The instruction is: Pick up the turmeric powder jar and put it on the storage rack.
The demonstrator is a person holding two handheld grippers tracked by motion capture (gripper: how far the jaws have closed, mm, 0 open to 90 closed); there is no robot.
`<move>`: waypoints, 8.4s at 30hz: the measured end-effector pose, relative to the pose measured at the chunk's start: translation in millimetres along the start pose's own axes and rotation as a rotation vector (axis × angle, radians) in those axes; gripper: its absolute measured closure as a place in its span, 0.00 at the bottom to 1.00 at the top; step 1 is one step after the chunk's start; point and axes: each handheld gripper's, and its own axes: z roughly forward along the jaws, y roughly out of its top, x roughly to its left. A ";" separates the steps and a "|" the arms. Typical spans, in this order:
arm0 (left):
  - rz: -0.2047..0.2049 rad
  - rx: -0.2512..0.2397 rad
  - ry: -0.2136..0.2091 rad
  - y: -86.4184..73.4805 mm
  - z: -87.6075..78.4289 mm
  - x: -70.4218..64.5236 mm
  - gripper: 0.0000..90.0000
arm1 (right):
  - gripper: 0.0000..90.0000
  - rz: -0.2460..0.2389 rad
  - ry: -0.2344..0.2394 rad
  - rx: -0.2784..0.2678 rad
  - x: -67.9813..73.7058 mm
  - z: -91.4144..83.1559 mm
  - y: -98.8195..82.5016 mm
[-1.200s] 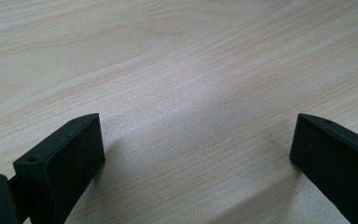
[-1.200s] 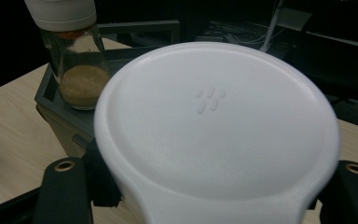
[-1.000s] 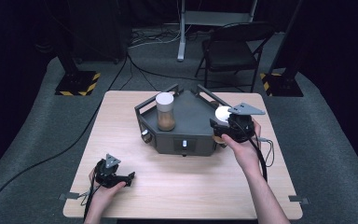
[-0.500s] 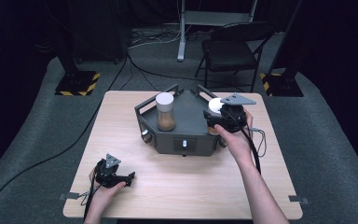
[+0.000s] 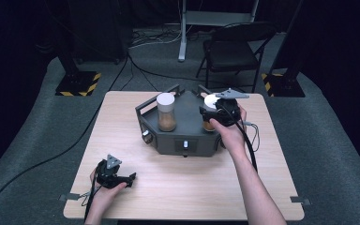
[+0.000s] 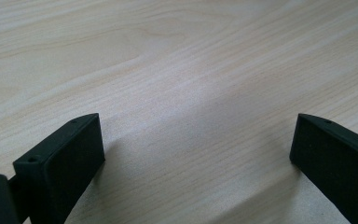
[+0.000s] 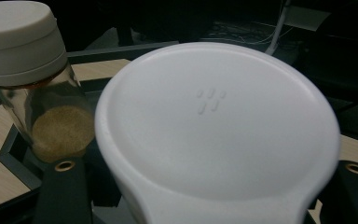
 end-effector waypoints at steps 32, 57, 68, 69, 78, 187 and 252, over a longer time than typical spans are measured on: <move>0.006 0.003 -0.003 1.2 0.7 0.4 0.03 | 0.32 0.030 0.022 0.052 -4.8 20.0 6.1; 0.007 0.003 -0.004 1.3 0.9 0.4 0.03 | 0.08 0.055 0.019 0.018 -6.0 -18.7 4.2; 0.004 0.003 -0.001 1.4 0.9 -0.6 0.03 | 0.07 0.049 -0.006 0.014 -14.4 -38.0 -15.2; 0.004 0.003 -0.001 1.5 1.0 -0.6 0.03 | 0.07 0.046 -0.012 0.010 -13.9 -39.9 -18.0; 0.004 0.005 -0.001 1.9 1.1 -0.7 0.02 | 0.07 0.033 -0.025 0.007 -15.1 -49.7 -40.6; 0.002 0.002 0.000 1.3 1.3 -2.8 0.02 | 0.04 0.115 -0.155 0.289 -43.0 -61.5 -209.0; 0.003 0.002 -0.002 1.4 1.3 -2.6 0.02 | 0.04 0.116 -0.156 0.289 -42.9 -61.4 -208.9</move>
